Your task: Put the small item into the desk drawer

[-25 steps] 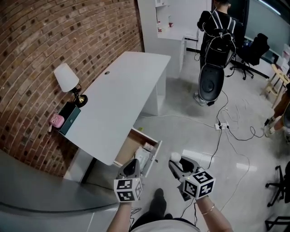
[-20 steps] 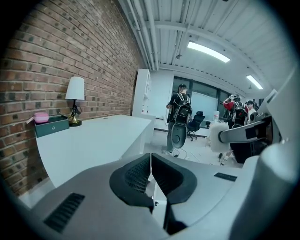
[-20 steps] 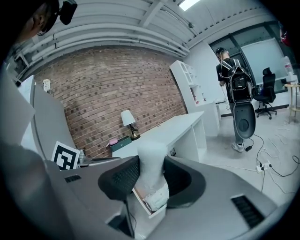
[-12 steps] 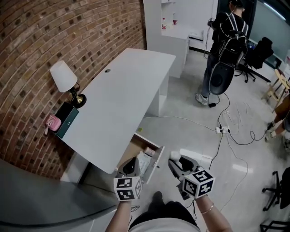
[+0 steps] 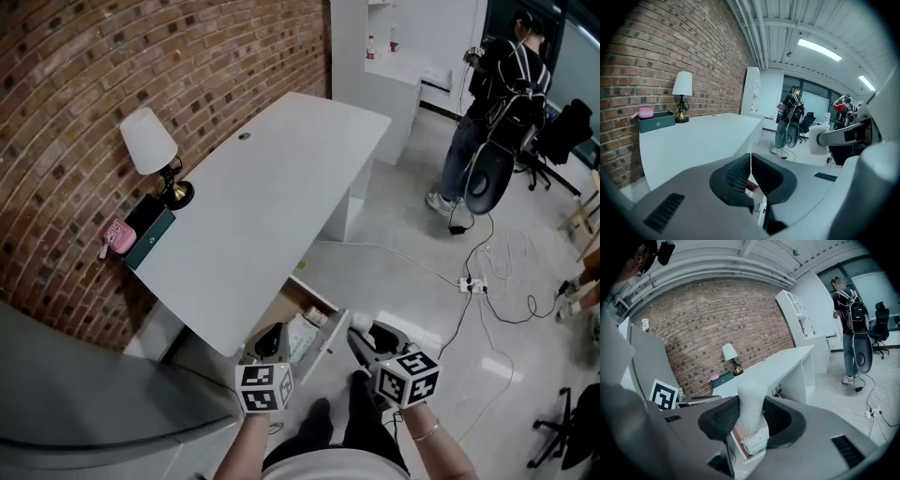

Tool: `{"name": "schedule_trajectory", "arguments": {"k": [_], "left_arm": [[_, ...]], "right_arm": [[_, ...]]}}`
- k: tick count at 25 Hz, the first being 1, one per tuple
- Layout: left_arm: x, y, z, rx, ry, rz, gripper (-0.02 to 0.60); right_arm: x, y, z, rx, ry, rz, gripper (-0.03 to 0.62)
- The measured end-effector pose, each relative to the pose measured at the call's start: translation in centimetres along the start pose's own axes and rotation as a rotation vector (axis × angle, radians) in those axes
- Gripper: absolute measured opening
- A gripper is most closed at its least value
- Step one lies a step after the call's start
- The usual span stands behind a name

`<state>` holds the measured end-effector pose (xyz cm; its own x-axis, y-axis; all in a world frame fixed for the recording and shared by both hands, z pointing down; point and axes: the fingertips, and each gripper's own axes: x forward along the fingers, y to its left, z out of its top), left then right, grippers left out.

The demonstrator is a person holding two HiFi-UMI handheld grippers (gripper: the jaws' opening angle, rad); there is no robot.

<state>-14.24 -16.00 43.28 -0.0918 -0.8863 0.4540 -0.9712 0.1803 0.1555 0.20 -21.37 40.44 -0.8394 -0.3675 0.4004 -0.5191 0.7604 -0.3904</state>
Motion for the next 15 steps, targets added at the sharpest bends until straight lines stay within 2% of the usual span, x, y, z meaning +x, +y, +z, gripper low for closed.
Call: {"name": "schedule_trajectory", "arguments": {"k": [4,15], "left_arm": [[1.1,0.9,0.1,-0.046,-0.011,0.076,0.026],[2.9,3.1,-1.4,-0.203,-0.025,0.325,0.026]], "right_arm": [[2.5,-1.3,0.5,-0.03,0.051,0.073,0.169],[10.4,-3.6,-0.2,-0.16,0.271,0.307,0.169]]}}
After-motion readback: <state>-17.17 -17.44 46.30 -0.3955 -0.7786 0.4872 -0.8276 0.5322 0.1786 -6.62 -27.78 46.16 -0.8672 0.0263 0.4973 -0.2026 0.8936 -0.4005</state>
